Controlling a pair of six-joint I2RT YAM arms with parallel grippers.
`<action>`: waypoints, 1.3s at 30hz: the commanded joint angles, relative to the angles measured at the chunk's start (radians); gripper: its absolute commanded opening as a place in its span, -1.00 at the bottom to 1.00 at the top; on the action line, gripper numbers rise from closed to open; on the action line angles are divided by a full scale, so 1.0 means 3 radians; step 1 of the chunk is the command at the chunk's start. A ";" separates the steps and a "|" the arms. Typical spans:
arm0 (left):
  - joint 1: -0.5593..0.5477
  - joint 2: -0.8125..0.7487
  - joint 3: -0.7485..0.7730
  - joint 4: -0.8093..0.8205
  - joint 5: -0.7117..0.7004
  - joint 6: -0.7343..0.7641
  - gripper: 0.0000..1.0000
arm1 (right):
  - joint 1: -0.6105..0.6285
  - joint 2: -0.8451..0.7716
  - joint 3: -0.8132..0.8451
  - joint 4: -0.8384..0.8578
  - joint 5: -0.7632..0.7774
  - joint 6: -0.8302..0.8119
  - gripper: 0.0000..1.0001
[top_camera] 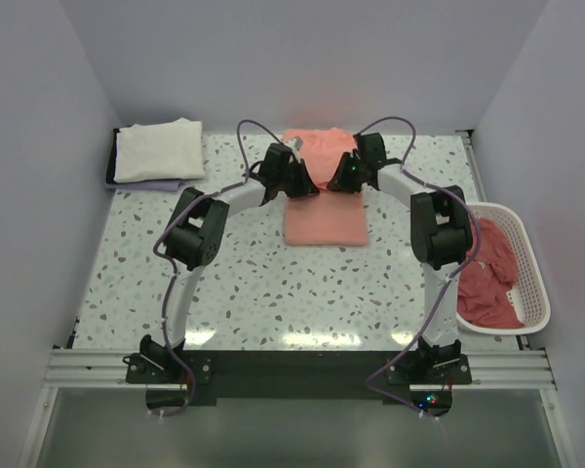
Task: Fold and stack the t-shirts
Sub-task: Fold the tshirt
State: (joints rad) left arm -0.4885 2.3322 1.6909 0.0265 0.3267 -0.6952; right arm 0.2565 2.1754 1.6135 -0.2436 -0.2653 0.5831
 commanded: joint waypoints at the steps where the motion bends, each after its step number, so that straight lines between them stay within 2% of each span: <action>1: 0.0115 0.0065 0.0285 -0.0047 0.0005 0.0088 -0.81 | -0.0027 0.0091 0.0338 -0.0108 0.0133 -0.0087 -0.53; 6: 0.0150 0.0259 0.0565 -0.0247 -0.0051 0.0144 -0.80 | -0.0032 0.0249 0.0507 -0.0164 0.0245 -0.0093 -0.52; 12: 0.0196 0.0407 0.0638 -0.0267 -0.0061 0.0134 -0.76 | -0.0063 0.0250 0.0604 -0.0165 0.0352 -0.0169 -0.47; 16: 0.0222 0.0453 0.0643 -0.0273 -0.0077 0.0129 -0.73 | -0.0093 0.0128 0.0605 -0.0144 0.0495 -0.0231 -0.32; 19: 0.0232 0.0458 0.0633 -0.0293 -0.0097 0.0124 -0.73 | -0.0088 -0.0036 0.0493 -0.0073 0.0608 -0.0292 -0.13; 22: 0.0232 0.0454 0.0607 -0.0283 -0.0112 0.0109 -0.73 | -0.0037 -0.0154 0.0354 -0.0001 0.0730 -0.0374 -0.09; 32: 0.0232 0.0341 0.0341 -0.0196 -0.0199 0.0057 -0.74 | -0.0001 0.0127 0.0292 -0.0241 0.0874 -0.0353 -0.12; 39: 0.0232 0.0132 -0.0225 0.0034 -0.0348 -0.0035 -0.78 | -0.0006 0.0270 0.0262 -0.0507 0.0920 -0.0338 -0.13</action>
State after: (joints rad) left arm -0.4328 2.4008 1.7210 0.0895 0.2947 -0.7116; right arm 0.2539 2.2314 1.7008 -0.3210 -0.0204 0.4896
